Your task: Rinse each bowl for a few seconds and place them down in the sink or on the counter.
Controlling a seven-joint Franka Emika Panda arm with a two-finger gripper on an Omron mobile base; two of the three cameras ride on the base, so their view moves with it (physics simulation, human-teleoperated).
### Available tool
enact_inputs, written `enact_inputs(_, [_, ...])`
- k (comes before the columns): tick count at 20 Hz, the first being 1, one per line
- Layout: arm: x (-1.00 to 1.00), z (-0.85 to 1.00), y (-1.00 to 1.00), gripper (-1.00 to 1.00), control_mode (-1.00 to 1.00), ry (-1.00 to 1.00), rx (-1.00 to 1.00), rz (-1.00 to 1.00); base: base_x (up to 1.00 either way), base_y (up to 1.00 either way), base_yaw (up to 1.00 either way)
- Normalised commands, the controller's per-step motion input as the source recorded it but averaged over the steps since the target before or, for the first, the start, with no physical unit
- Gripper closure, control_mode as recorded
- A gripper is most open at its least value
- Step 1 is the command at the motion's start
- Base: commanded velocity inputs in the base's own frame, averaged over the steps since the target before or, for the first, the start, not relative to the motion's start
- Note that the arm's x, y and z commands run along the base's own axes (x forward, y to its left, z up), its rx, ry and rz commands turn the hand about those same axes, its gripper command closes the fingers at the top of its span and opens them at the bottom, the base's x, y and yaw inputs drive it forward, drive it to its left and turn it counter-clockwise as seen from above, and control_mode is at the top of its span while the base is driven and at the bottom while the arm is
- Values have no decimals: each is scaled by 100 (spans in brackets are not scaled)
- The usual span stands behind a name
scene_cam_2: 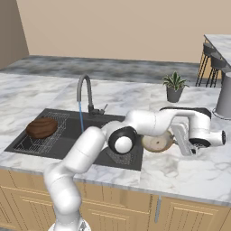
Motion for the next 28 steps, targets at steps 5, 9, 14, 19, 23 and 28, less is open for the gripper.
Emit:
enact_inputs(5, [-29,16,58,100,-100,-11,0,7,0,0,0])
enact_inputs(9, [-22,-13,94,100,-100,-27,-13,-4,0,0,0])
enact_inputs(14, [6,-34,74,100,-100,-30,-23,-17,0,0,0])
enact_inputs(19, [27,-3,68,100,-100,-17,-24,-21,0,0,0])
enact_inputs(23, [31,23,47,100,-100,4,-17,-25,0,0,0])
enact_inputs(28, [22,41,24,100,-100,26,-6,-23,0,0,0])
